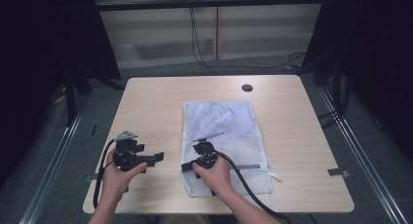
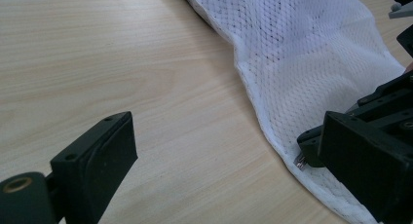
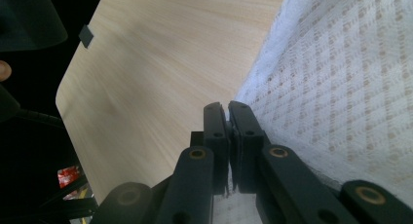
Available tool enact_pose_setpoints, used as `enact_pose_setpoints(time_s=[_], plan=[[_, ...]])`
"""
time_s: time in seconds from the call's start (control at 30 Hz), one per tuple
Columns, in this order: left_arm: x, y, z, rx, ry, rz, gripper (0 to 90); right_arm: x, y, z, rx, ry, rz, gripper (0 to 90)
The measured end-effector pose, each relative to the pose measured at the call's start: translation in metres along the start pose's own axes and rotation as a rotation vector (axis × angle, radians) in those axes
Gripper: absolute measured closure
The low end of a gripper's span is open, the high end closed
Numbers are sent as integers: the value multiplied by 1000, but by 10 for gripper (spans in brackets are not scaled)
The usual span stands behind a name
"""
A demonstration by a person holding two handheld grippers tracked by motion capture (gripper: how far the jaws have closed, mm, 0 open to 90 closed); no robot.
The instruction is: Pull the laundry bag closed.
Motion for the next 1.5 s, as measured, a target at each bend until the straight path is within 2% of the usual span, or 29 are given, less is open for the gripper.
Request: enact_pose_setpoints(time_s=[0.07,0.13,0.33,0.63,0.83,1.1,1.5], plan=[[0,0,-1,10,3,1,66,0,1,-1,-8,13,-9,874],[1,-1,-1,22,2,5,66,-1,5,-1,-12,-2,-13,874],[2,-4,-5,64,21,0,63,-3,13,-3,-29,-5,-41,874],[4,-11,-11,91,29,5,68,-5,22,-7,-42,-20,-57,874],[7,-18,-15,117,23,37,68,-7,30,-9,-53,-32,-80,875],[9,-25,-19,149,45,39,68,-9,34,-10,-53,-39,-99,875],[12,-35,-24,193,51,64,68,-11,38,-10,-61,-40,-115,875]])
Point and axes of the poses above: each handheld gripper's, and its own axes: y roughly backward along the jaws, x roughly out of its underside, z roughly to its left, the point moved 1 cm from there along -y, roughly forward along the jaws, and after that the axes turned 12 degrees about x, right-handed, at the moved point
